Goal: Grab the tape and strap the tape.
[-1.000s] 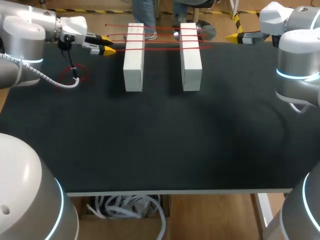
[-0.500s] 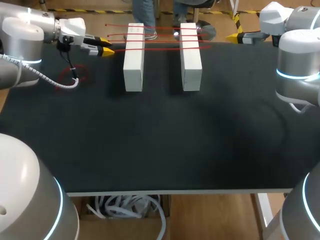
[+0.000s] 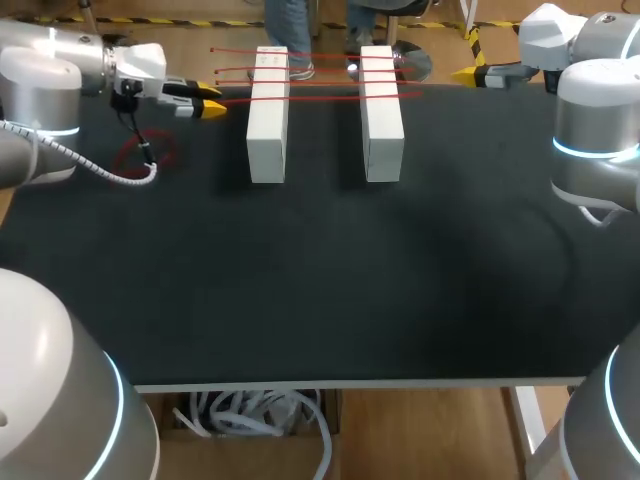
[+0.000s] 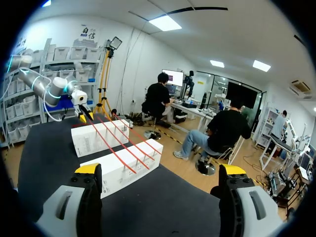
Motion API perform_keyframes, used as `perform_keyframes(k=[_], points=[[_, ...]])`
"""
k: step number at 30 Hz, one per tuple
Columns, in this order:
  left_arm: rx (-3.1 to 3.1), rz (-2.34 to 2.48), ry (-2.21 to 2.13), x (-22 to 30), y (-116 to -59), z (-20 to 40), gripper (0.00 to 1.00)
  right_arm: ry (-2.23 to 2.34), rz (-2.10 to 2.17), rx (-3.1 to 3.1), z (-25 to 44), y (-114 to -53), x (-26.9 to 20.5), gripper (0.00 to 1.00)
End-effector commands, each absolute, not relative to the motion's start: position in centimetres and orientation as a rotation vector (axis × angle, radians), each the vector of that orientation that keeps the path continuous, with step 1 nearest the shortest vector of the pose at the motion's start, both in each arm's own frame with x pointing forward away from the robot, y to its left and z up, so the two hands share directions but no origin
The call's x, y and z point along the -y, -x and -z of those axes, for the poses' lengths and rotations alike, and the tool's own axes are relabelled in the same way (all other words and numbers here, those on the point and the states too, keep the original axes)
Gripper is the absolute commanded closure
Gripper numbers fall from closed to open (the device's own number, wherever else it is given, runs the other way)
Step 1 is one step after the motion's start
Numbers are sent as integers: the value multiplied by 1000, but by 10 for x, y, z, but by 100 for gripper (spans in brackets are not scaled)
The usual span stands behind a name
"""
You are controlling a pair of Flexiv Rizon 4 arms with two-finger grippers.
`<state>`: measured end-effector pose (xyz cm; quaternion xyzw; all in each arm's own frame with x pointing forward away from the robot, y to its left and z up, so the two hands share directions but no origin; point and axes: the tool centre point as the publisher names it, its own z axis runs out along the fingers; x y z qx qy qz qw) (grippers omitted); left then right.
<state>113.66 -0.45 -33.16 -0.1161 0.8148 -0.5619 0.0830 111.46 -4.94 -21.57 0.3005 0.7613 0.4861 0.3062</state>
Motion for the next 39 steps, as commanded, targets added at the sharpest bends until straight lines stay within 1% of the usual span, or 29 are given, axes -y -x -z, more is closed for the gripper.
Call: perform_keyframes(k=[1,5,10,14,16,18,19,26,30,31,39], points=[[-2427,1687,344,1,-1139,336,71,-794,-1288,-2014,216,-1114,50,0],[-2420,1688,348,1,-1144,336,70,-794,-1288,-2014,216,-1114,50,0],[-2414,1688,339,0,-1147,336,75,-794,-1288,-2014,216,-1114,50,0],[-2419,1684,319,0,-1147,336,74,-794,-1288,-2014,216,-1114,50,0],[-2421,1686,311,0,-1147,336,82,-794,-1288,-2014,216,-1114,50,0],[-2423,1685,309,0,-1147,336,84,-794,-1288,-2014,216,-1114,50,0],[-2423,1684,307,0,-1147,336,88,-794,-1288,-2014,216,-1114,50,0],[-2430,1679,296,-1,-1146,337,91,-794,-1288,-2014,216,-1114,50,0],[-2436,1674,285,-2,-1144,336,96,-794,-1288,-2014,216,-1114,50,0],[-2440,1674,275,-2,-1144,336,100,-794,-1288,-2014,216,-1114,50,0],[-2454,1709,145,0,-1134,331,100,-794,-1288,-2014,216,-1114,50,0]])
